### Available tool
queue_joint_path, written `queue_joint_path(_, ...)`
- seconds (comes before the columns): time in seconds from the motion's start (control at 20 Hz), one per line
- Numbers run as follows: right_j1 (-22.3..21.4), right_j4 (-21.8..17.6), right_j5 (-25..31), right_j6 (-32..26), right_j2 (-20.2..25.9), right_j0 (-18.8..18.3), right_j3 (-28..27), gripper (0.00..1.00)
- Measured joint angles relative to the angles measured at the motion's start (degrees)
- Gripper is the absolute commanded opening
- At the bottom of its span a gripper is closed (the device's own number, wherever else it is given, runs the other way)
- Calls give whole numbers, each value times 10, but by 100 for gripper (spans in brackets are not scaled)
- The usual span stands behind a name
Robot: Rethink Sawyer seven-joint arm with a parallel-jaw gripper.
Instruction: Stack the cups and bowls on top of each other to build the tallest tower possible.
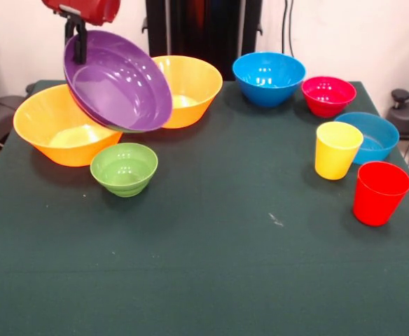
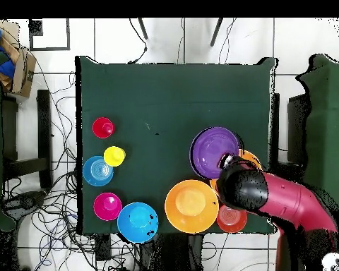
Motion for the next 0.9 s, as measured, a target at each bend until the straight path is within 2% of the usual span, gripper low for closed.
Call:
queue_joint_path(0.4, -10, -26, 0, 0, 16, -22, 11, 0)
queue_joint_path(0.9, -10, -51, -4, 0, 37, -25, 15, 0)
